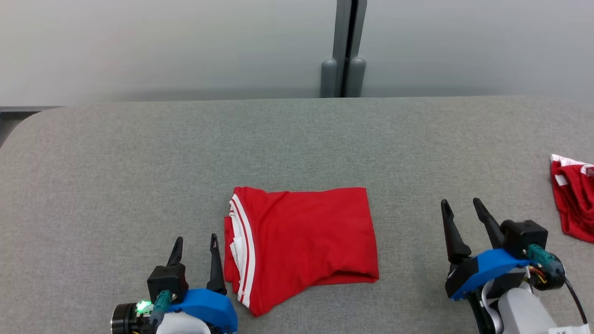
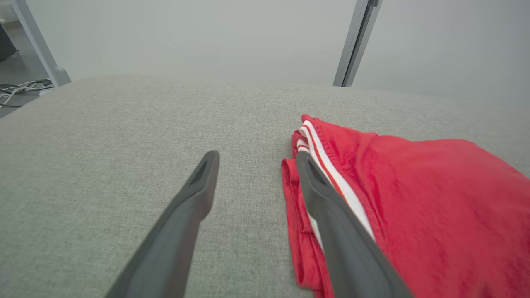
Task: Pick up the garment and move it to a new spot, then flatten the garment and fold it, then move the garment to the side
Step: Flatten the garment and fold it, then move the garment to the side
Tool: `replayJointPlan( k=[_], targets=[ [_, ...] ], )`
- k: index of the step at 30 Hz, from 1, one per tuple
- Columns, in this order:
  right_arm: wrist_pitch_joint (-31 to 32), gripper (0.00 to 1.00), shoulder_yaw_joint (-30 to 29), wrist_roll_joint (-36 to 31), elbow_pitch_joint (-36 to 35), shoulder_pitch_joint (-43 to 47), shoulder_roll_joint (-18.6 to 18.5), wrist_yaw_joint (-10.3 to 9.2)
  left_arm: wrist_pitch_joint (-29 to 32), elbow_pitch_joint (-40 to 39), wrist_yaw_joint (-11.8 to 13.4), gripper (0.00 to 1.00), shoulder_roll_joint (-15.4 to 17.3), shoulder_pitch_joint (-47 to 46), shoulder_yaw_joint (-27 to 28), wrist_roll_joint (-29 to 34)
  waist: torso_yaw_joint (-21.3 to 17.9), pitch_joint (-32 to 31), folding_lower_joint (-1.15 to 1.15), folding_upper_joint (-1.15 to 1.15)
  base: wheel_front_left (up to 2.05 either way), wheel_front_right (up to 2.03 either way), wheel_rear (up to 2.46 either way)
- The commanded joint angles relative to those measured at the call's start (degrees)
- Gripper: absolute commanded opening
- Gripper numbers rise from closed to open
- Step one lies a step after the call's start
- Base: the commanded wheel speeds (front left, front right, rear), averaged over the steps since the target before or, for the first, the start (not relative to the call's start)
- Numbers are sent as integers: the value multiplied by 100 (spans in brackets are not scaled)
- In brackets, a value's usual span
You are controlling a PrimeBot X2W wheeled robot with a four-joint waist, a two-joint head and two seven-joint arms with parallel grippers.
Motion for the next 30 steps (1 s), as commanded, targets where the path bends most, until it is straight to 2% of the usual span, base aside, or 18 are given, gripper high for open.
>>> replayJointPlan(
  k=[1,9,19,26,30],
  targets=[
    [-18,100,-21,-37,-24,114,44,1,-27,-17,-11,100,0,92,34,36,-72,-68,0,0,0,0,0],
    [-18,100,-80,-265,56,522,197,1,-27,-62,-119,100,2,399,155,174,-165,-286,0,0,0,0,0],
    [-18,100,65,-64,146,703,223,1,-27,-85,-196,100,0,605,251,226,-97,-430,0,0,0,0,0],
    [-19,100,416,242,384,404,223,1,-27,-136,-227,100,0,466,84,179,99,-222,0,0,0,0,0],
    [-18,100,714,454,611,57,221,1,-27,-127,-239,100,4,381,-89,105,371,-68,0,0,0,0,0]
  ],
)
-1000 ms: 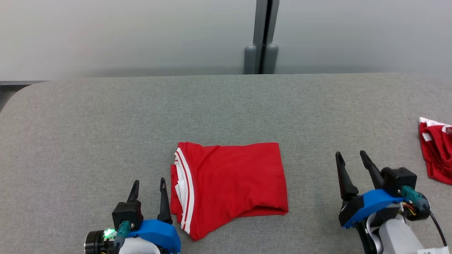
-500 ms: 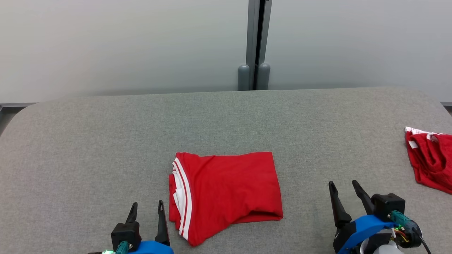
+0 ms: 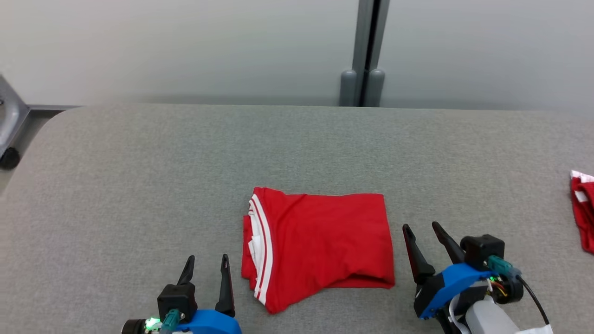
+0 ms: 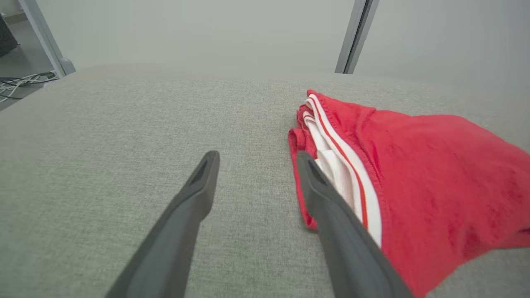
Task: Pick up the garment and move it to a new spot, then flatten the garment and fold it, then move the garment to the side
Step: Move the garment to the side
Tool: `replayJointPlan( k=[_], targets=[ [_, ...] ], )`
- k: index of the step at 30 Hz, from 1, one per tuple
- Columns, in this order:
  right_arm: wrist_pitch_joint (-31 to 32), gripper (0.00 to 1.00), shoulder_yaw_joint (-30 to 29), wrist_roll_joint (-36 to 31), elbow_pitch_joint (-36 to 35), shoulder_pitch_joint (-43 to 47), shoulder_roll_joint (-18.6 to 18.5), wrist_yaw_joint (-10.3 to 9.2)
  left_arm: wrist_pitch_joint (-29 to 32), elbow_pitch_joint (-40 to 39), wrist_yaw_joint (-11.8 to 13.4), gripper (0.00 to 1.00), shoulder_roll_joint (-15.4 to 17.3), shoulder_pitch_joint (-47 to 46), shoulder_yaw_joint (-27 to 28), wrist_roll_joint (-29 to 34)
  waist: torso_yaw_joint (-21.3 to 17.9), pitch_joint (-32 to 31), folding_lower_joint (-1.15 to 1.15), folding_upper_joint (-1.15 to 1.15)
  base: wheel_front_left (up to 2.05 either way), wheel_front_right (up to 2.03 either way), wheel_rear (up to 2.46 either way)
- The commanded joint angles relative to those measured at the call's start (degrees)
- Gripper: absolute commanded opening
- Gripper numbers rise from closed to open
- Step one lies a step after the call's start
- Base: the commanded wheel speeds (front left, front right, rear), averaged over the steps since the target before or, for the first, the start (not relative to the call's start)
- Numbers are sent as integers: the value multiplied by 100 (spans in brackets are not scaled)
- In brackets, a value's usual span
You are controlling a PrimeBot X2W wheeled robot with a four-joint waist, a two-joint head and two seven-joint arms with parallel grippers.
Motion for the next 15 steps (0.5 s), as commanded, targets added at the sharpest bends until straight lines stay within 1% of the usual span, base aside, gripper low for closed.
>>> replayJointPlan(
  k=[1,4,7,10,11,12,13,15],
  targets=[
    [-17,100,67,44,105,-107,-1,1,-27,-11,-10,100,3,-64,-50,-29,183,132,-1,0,0,0,0],
    [-17,100,149,46,459,-387,-6,1,-27,3,7,100,5,-157,-112,-47,450,220,-1,0,0,0,0],
    [-19,100,50,100,1004,-597,-8,1,-27,-30,39,100,1,-173,-151,-59,690,296,-1,0,0,0,0],
    [-17,100,46,149,1492,-774,-9,1,-26,-83,69,100,0,-171,-102,-102,828,360,-1,0,0,0,0],
    [-16,76,76,159,1633,-808,-9,1,-27,-90,64,100,0,-166,-91,-106,854,374,-1,0,0,0,0],
    [-13,30,115,205,1733,-830,-7,1,-27,-99,59,100,1,-159,-74,-111,866,384,-1,0,0,0,0],
    [-3,0,144,301,1817,-835,-6,1,-27,-108,60,100,0,-155,-67,-115,870,398,-1,0,0,0,0],
    [-1,0,249,408,1905,-865,-5,0,-27,-135,84,100,0,-135,-35,-127,831,411,-1,0,0,0,0]
  ],
)
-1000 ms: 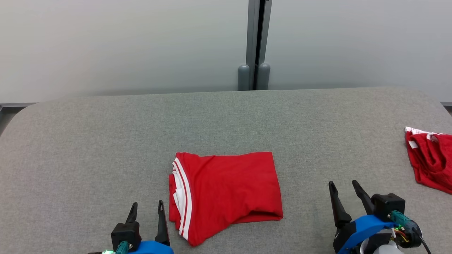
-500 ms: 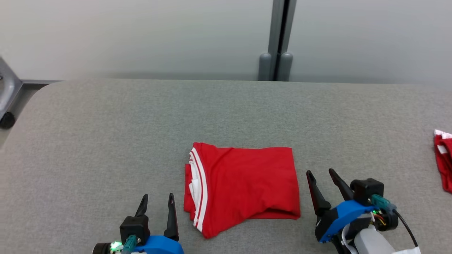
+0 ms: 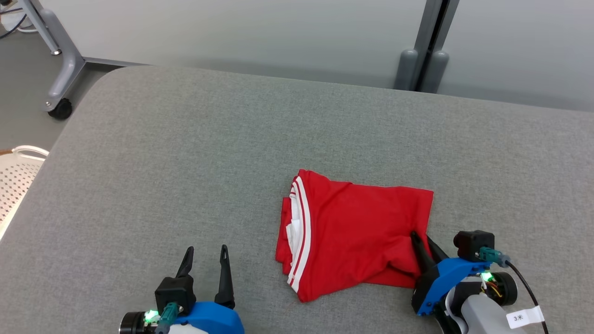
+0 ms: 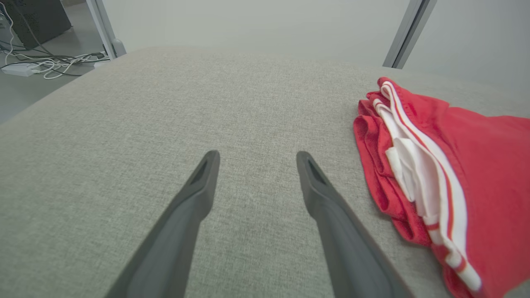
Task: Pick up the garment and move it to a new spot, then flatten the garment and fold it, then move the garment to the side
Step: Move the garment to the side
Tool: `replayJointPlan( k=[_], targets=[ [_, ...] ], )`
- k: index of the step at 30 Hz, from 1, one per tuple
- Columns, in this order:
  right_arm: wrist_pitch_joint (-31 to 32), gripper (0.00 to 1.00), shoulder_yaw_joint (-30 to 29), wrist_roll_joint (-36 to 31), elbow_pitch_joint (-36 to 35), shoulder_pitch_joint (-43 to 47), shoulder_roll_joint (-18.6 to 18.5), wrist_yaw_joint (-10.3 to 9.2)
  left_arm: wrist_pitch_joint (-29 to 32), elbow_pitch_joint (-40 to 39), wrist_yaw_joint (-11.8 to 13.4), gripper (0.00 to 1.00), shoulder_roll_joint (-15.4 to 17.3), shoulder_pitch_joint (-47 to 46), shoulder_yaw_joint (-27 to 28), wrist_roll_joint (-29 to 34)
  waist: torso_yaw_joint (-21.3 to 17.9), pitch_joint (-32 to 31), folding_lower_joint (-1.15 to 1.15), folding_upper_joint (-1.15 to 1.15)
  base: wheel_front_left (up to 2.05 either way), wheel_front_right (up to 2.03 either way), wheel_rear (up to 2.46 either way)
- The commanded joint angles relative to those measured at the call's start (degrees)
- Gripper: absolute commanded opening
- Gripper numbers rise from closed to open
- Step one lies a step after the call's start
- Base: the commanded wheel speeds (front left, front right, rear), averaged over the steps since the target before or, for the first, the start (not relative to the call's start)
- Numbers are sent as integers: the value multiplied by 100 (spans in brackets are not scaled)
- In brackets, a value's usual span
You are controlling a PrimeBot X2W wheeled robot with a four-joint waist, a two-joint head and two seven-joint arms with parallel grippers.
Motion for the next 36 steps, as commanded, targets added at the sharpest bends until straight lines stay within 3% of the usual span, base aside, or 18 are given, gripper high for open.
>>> replayJointPlan(
  k=[1,7,16,26,32,36],
  targets=[
    [19,0,41,86,33,-3,-16,-2,-26,-34,15,100,-6,-8,29,-5,-52,-7,0,0,0,0,0],
    [2,0,-15,33,-582,-63,-30,-1,-27,-66,-89,100,-5,38,25,130,-547,-117,0,0,0,0,0],
    [2,0,469,40,-1248,-157,-20,-1,-26,-61,-148,100,-5,-86,20,155,-2139,-210,0,0,0,0,0],
    [2,0,764,427,-1470,-177,-19,-1,-27,68,-195,100,-4,-287,77,259,-3731,-45,0,0,0,0,0],
    [2,0,823,586,-1521,-306,-76,-1,-26,153,-237,100,-2,-454,9,276,-4190,118,0,0,0,0,0],
    [2,0,850,486,-1525,-447,-158,-1,-27,198,-232,100,3,-560,-37,320,-4221,235,0,0,0,0,0]
  ],
)
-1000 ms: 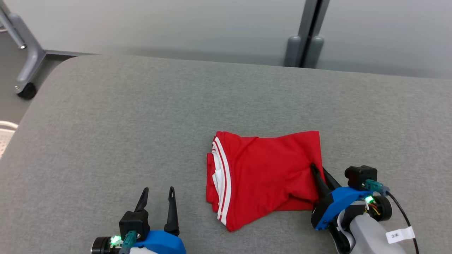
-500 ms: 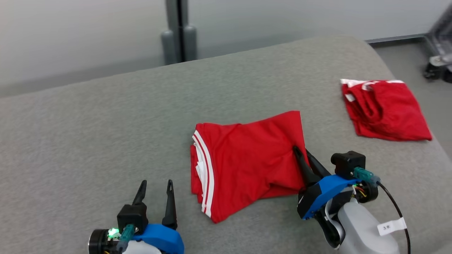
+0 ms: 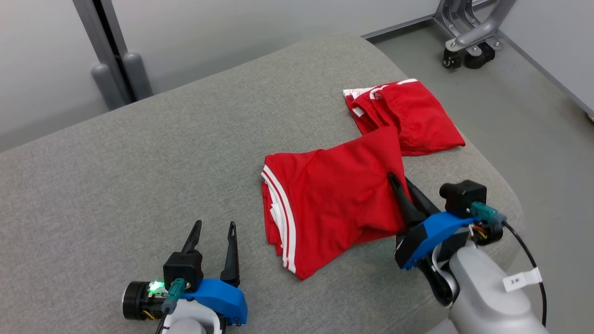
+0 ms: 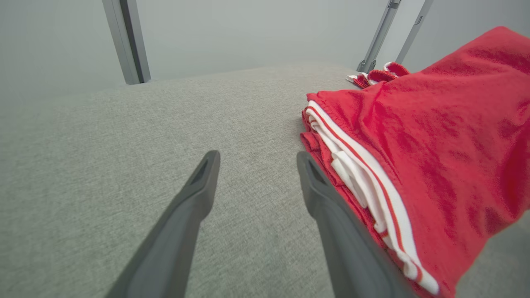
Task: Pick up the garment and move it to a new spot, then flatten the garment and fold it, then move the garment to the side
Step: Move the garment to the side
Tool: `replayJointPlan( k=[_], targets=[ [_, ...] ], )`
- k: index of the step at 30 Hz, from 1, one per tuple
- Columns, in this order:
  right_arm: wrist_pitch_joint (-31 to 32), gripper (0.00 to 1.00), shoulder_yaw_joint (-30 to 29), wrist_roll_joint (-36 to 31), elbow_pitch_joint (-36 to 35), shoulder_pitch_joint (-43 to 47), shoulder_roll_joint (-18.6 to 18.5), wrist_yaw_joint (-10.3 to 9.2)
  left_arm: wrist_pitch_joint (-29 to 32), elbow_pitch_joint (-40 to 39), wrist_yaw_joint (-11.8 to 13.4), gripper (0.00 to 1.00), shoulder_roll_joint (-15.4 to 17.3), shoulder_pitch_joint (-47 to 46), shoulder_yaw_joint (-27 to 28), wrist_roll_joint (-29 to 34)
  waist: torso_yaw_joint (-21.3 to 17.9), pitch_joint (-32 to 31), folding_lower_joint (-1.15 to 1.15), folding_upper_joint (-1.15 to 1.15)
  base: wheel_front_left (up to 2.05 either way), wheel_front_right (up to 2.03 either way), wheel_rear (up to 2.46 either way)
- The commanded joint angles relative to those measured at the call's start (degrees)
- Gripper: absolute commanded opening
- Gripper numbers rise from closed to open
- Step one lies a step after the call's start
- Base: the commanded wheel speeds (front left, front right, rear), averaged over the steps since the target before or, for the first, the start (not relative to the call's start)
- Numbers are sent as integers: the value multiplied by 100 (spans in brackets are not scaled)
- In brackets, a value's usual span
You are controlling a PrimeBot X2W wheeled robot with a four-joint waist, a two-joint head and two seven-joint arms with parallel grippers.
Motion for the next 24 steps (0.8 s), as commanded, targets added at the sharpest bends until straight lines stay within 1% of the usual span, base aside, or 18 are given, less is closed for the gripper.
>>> replayJointPlan(
  k=[1,5,9,16,20,21,22,23,24],
  targets=[
    [-20,0,35,-76,-19,-195,-14,1,-25,35,-5,100,19,-74,10,36,29,44,1,0,0,0,0],
    [-21,0,-57,-353,217,-684,-244,1,-25,125,-22,100,15,-162,-33,126,211,189,1,0,0,0,0],
    [-21,0,-428,-736,718,-1318,-629,1,-26,190,-44,100,15,-288,-58,194,591,348,1,0,0,0,0],
    [-20,0,-1294,-1655,1591,-2107,-1626,0,-26,165,-37,100,12,-392,7,322,1282,639,1,0,0,0,0],
    [-20,0,-2043,-2172,2061,-2311,-2082,1,-26,125,-30,100,12,-449,-2,327,1581,766,1,0,0,0,0],
    [-21,43,-2283,-2329,2083,-2335,-2200,1,-25,113,-24,100,12,-470,-8,327,1640,799,1,0,0,0,0],
    [-20,66,-2513,-2498,2111,-2313,-2277,0,-26,104,-19,100,10,-489,-19,324,1687,824,1,0,0,0,0],
    [-21,100,-2781,-2640,2078,-2285,-2285,0,-25,92,-9,100,11,-501,-17,317,1724,839,1,0,0,0,0],
    [-20,100,-3045,-2774,1977,-2246,-2261,1,-24,82,5,100,14,-495,-15,309,1753,851,1,0,0,0,0]
  ],
)
